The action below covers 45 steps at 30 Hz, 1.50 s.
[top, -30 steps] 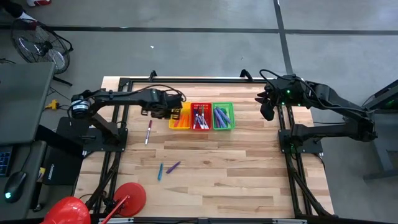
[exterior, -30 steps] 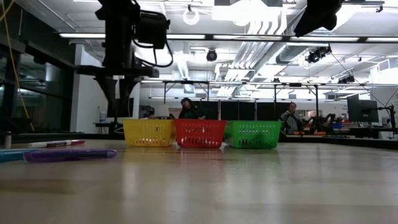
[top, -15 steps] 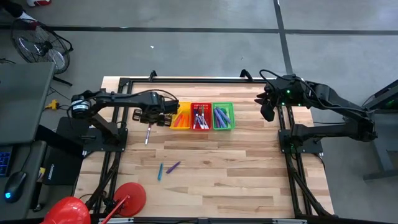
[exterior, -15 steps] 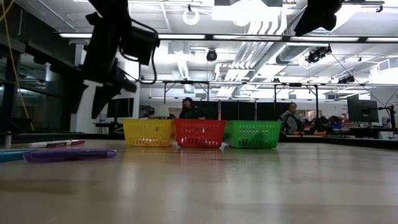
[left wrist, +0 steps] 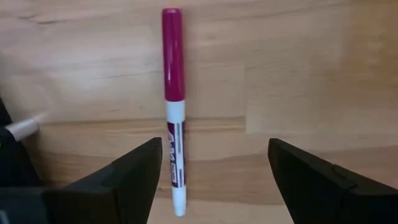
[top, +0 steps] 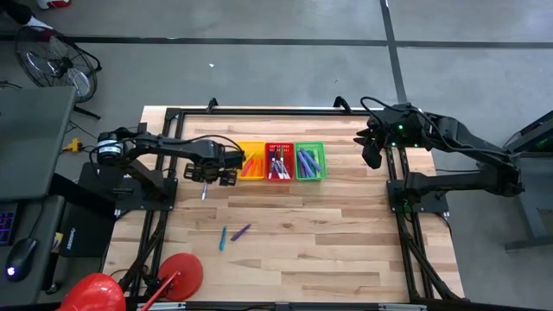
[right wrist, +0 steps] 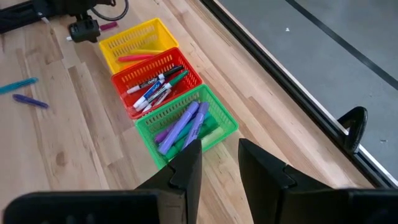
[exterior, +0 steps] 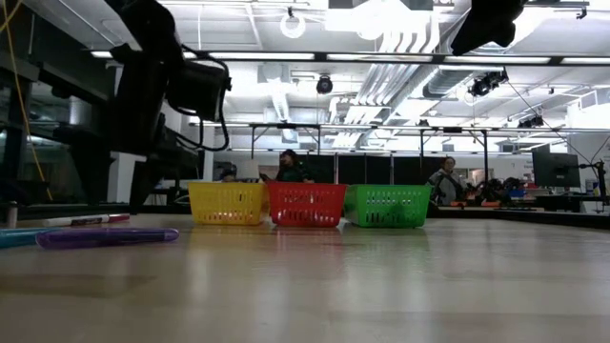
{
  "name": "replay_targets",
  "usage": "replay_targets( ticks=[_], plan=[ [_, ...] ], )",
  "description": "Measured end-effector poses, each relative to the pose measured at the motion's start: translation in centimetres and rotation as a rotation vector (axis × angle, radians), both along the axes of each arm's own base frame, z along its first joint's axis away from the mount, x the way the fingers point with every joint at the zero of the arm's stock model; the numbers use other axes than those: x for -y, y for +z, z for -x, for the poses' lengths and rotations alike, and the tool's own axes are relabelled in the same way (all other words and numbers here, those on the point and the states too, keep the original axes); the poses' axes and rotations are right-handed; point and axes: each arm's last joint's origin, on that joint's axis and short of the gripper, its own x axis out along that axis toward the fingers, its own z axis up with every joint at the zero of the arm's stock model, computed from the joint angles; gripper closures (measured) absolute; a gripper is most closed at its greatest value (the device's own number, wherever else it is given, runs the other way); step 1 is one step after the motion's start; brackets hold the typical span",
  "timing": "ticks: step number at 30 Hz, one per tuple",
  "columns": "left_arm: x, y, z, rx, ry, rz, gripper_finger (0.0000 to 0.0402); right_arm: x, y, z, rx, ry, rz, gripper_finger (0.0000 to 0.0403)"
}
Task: Pick & Place Markers
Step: Put the purple marker into the red bin
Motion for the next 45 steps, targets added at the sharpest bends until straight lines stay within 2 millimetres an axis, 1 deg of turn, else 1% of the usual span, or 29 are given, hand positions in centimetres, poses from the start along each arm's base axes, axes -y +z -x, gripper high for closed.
replay_targets(
  ticks=[2,5,8,12,17,22,26,29,38,45],
  plan=[
    [0.0,0.0,0.0,0.005,0.009,-0.003,0.0115,0.0,0.0,0.0,0.000,0.000,0.000,0.0308],
    [0.0,0.5,0.3,0.009,0.009,-0.010,0.0115,0.0,0.0,0.0,0.000,0.001,0.001,0.0309],
    [0.1,0.2,0.9,0.005,0.011,-0.012,0.0115,0.0,0.0,0.0,-0.001,0.003,0.004,0.0308],
    [0.6,-0.8,2.4,0.005,0.033,0.015,0.0115,0.0,0.0,0.0,-0.002,0.005,0.006,0.0308],
    [0.9,-2.3,3.0,0.115,0.009,0.052,0.0115,0.0,0.0,0.0,-0.006,0.010,0.015,0.0308],
    [1.1,-3.4,3.9,0.098,0.001,0.084,0.0115,0.1,0.0,0.0,-0.011,-0.004,0.027,0.0308],
    [1.2,-3.6,4.1,0.084,0.006,0.090,0.0118,0.1,0.0,0.0,-0.012,-0.009,0.031,0.0308],
    [1.2,-3.6,4.1,0.084,0.007,0.092,0.0138,0.1,0.0,0.0,-0.015,-0.017,0.037,0.0309],
    [1.2,-3.6,4.0,0.088,0.021,0.105,0.0228,0.1,0.0,0.0,-0.015,-0.017,0.037,0.0309],
    [1.3,-3.7,4.1,0.076,0.015,0.112,0.0258,0.1,0.0,0.0,-0.015,-0.017,0.037,0.0308]
  ],
)
